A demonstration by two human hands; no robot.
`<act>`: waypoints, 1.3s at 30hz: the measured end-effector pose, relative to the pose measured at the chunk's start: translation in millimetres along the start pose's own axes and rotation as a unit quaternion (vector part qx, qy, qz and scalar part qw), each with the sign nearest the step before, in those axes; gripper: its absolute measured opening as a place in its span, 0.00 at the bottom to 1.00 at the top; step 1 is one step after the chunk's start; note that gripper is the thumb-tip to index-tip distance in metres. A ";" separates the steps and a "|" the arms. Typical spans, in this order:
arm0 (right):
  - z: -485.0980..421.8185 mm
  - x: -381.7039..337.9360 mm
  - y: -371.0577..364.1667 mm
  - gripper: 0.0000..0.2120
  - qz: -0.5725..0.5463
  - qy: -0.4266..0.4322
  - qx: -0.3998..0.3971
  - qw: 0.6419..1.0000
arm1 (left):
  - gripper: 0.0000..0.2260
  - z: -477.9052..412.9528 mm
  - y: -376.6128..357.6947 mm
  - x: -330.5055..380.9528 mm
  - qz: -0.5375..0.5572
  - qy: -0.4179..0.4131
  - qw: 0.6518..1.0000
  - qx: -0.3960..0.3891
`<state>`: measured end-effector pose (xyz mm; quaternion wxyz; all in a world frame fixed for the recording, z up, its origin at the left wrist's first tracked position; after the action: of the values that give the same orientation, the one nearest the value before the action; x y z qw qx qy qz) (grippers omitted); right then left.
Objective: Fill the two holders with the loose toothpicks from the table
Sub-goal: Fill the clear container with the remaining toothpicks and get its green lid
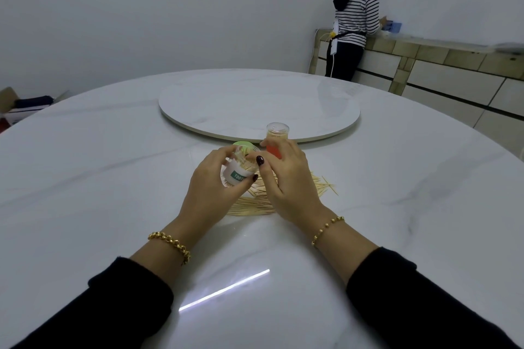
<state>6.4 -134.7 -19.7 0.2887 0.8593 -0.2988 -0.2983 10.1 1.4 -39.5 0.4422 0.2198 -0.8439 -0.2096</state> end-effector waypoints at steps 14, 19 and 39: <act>-0.3 2.5 -9.8 0.19 -0.030 -0.022 -0.050 0.998 | 0.22 -0.3 -8.1 1.2 0.006 -0.006 0.999 -0.038; -0.4 4.6 -7.9 0.21 -0.005 -0.033 -0.045 0.998 | 0.23 -0.5 -6.6 1.0 -0.009 -0.013 0.999 -0.033; 2.6 11.9 3.0 0.16 -0.141 -0.034 0.022 0.989 | 0.23 1.0 5.7 -23.3 0.014 0.062 0.998 -0.019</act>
<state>11.3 -145.7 -23.5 0.2143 0.8885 -0.1904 -0.3584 20.1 19.2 -52.1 0.5004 0.2120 -0.8137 -0.2060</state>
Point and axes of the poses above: each hand's wrist, its own z-axis away from the middle knuckle, its own y-axis out of the back of the hand, x = y × z, the point moved 10 cm from there along -z, towards the middle knuckle, and after that the axes turned 9 degrees about -x, right-handed, at the moved point
